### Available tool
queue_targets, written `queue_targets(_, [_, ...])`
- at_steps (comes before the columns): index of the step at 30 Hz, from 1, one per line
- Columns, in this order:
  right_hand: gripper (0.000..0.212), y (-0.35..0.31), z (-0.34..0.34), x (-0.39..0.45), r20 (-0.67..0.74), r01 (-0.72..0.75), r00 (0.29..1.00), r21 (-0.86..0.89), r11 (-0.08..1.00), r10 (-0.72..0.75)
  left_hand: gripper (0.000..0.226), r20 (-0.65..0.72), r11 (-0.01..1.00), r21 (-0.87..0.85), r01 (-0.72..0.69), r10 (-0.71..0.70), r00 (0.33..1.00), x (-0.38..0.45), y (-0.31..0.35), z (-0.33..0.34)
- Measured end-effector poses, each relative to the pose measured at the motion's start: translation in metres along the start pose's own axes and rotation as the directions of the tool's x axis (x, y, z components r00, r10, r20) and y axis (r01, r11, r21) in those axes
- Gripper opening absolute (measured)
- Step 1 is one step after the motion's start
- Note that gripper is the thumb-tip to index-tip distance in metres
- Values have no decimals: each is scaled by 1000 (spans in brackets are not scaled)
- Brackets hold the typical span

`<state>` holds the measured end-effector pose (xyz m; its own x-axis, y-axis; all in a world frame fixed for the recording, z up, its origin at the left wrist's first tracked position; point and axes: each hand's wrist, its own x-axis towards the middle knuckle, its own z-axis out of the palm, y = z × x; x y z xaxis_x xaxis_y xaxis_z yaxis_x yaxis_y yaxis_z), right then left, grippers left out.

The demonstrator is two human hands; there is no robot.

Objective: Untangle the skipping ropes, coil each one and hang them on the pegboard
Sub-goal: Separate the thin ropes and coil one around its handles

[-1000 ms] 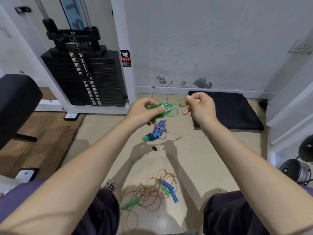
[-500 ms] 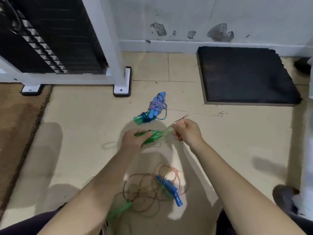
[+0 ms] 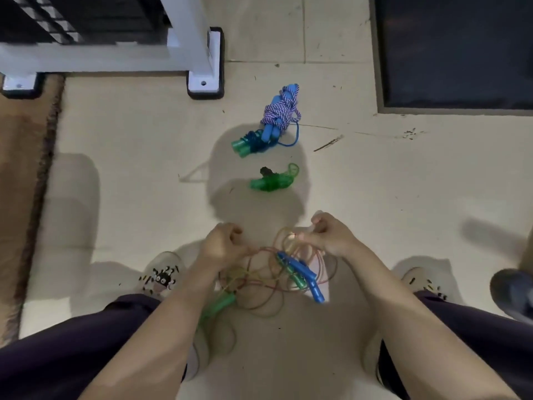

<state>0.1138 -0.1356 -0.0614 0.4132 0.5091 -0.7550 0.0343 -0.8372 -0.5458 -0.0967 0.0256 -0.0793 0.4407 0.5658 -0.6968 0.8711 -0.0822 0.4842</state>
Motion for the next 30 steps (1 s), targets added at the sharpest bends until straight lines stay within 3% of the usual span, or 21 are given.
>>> queue_targets(3, [63,21,26,-6,3,54,999,11,998,-54,73,6,999,26,-24,24,1000,-13,-17,24])
queue_targets(7, [40,28,51,-7,0,85,996,92,992,-85,51,4,998,12,-54,54,999,-8,-16,35])
queue_targets(12, [16,15,44,-7,-38,107,994,318,942,-100,23,38,981,-192,43,-36,999,-2,-9,36])
queue_targets(15, [13,-7,21,-16,24,71,996,390,918,-88,37,148,915,-404,12,53,987,-9,4,22])
queue_targets(18, [17,-30,-1,-33,88,117,984,322,939,-153,41,246,849,-528,-7,161,956,-27,32,4])
queue_targets(22, [10,-67,-19,-72,158,204,951,320,925,-264,32,251,857,-497,-139,295,922,-60,76,-19])
queue_targets(25, [8,-95,-35,-111,156,263,935,296,918,-318,14,213,881,-405,-243,350,912,-97,101,-43])
queue_targets(30, [15,-140,-68,-200,65,399,902,248,883,-426,26,81,863,-293,-411,451,889,-173,143,-97])
